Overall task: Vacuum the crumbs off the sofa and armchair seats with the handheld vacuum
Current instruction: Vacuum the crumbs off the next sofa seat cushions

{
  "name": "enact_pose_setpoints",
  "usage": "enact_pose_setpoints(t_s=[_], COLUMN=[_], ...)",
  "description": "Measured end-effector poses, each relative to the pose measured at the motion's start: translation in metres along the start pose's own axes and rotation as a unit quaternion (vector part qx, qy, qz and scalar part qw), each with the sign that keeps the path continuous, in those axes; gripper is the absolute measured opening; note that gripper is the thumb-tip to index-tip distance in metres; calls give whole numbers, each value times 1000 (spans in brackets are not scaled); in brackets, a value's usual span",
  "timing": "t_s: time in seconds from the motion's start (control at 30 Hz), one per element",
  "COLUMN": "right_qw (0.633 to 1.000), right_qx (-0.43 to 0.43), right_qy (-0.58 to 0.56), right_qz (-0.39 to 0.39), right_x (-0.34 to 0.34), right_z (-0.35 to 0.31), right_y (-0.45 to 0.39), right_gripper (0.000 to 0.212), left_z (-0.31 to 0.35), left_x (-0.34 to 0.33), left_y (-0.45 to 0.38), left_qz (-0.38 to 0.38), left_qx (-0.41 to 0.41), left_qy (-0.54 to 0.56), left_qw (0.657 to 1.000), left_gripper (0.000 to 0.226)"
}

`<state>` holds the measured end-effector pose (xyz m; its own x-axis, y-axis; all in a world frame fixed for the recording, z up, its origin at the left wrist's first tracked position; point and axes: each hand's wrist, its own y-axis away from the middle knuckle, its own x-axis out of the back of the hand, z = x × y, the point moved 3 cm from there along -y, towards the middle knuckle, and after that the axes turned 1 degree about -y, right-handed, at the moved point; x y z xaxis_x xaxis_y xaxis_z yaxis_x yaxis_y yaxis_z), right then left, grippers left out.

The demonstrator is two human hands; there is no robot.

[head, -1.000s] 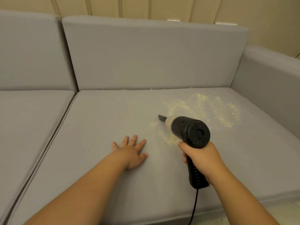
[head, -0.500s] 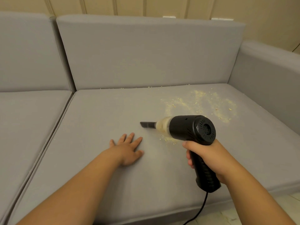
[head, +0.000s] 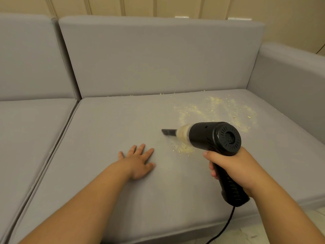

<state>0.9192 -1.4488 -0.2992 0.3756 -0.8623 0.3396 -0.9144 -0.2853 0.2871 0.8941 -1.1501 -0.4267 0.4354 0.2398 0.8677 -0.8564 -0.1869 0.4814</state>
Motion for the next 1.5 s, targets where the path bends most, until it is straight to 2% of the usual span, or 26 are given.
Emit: enact_pose_setpoints(t_s=[0.1,0.3,0.37,0.53,0.63,1.17,1.5], right_qw=[999,999,999,986,970,976,984], right_qx=[-4,-24,-25,-9,7,-3,3], right_qy=[23,-7,-18,-101,-167,-171,-155], right_qz=[41,-24,-17,133,179,134,92], right_x=[2,11,10,16,26,-16,-41], right_z=[1,-8,-9,-20,-35,-55,-70], right_y=[-1,5,7,-32,-75,-217,-256], right_gripper=[24,21,20,20,22,18,20], left_z=[-1,1,2,14,29,36,37], left_x=[0,1,-1,1,-1,-5,-9], left_y=[-1,0,0,-5,-8,-30,-38], left_qz=[-3,-5,-3,26,23,44,47], left_qx=[0,1,4,-4,-28,-45,-34], left_qy=[-1,-3,-4,5,14,18,22], left_qw=[1000,1000,1000,1000,999,998,998], left_gripper=[69,70,70,69,68,68,70])
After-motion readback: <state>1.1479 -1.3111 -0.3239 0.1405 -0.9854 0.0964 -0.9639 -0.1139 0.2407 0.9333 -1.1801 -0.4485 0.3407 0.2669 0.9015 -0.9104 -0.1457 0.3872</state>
